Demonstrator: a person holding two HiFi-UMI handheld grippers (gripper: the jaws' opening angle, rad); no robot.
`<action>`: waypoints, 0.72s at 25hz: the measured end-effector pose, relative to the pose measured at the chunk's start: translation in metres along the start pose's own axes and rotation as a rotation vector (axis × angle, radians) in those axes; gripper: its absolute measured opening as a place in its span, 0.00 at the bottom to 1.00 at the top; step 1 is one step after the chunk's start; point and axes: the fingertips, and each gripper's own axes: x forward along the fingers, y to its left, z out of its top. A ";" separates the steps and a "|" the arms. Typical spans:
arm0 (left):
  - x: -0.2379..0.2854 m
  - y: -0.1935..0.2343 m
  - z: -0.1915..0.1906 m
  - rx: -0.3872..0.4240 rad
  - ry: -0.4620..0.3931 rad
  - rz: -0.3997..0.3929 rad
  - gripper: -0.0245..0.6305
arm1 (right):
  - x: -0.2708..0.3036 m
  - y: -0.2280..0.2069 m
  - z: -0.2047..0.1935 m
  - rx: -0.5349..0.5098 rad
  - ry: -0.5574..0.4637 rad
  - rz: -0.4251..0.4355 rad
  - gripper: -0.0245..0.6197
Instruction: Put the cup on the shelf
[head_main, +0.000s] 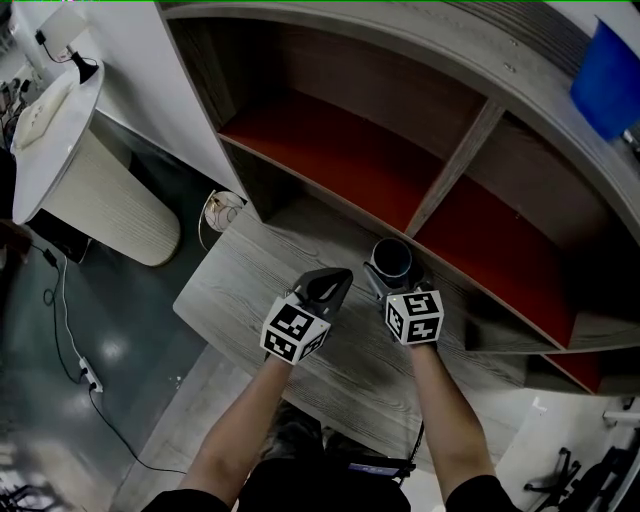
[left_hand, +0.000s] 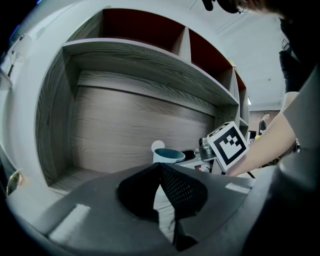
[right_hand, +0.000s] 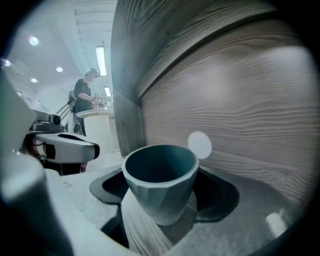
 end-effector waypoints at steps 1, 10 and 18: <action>-0.001 0.000 0.000 -0.002 0.002 -0.001 0.04 | 0.000 0.000 0.000 -0.006 0.004 -0.001 0.62; -0.009 -0.005 0.002 0.003 0.012 -0.013 0.04 | -0.001 -0.002 0.000 -0.011 0.028 -0.008 0.67; -0.023 -0.016 0.024 0.011 0.012 -0.008 0.04 | -0.042 0.002 0.011 0.020 0.035 0.000 0.70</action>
